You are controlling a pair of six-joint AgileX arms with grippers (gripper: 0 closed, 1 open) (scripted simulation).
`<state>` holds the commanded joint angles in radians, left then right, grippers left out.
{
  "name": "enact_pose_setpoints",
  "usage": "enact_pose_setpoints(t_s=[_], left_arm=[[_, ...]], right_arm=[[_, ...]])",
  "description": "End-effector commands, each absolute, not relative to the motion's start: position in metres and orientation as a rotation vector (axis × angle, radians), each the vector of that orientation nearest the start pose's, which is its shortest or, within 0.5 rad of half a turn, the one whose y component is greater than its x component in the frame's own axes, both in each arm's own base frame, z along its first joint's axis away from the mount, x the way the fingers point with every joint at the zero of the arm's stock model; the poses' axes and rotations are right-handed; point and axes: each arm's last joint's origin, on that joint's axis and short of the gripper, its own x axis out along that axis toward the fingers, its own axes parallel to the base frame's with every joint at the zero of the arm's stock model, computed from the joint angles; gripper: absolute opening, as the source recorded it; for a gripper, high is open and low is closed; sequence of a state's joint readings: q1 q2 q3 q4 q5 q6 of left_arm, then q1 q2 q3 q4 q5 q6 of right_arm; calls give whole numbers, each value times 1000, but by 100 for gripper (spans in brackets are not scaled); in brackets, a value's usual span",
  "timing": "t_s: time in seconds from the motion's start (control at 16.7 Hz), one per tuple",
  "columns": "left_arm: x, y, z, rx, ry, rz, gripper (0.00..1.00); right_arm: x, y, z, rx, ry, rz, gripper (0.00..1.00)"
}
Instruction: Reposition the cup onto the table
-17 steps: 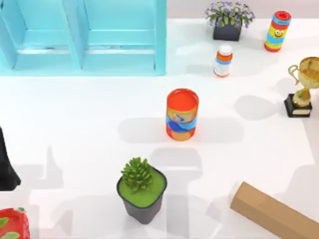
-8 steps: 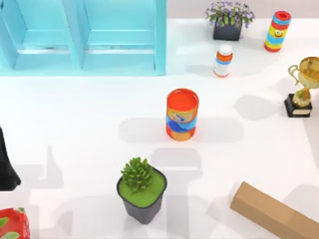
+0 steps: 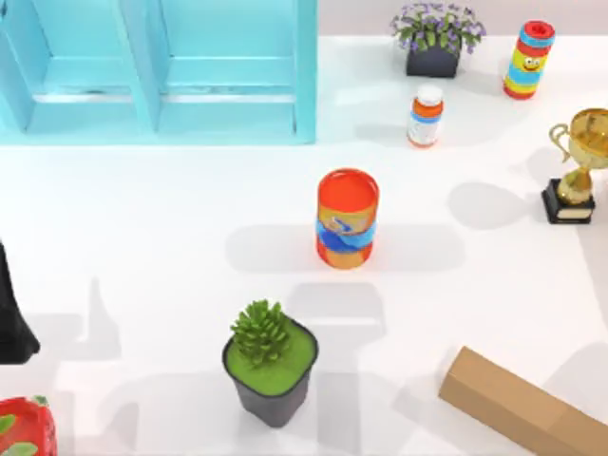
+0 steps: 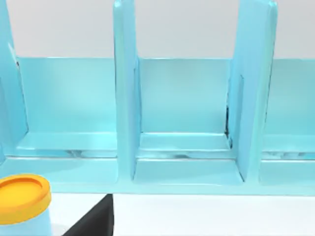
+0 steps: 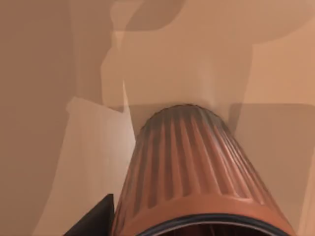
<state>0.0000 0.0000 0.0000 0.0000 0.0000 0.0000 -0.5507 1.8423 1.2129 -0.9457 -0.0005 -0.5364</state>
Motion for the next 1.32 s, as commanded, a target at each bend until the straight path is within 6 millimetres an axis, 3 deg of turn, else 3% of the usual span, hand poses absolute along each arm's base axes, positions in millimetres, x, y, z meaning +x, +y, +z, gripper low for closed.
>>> enact_pose_setpoints(t_s=[0.72, 1.32], left_arm=[[106, -1, 160, 0, 0, 0, 100], [106, -1, 160, 0, 0, 0, 100]], right_arm=[[282, -170, 159, 10, 1574, -5, 2], [281, -171, 160, 13, 1574, -9, 0]])
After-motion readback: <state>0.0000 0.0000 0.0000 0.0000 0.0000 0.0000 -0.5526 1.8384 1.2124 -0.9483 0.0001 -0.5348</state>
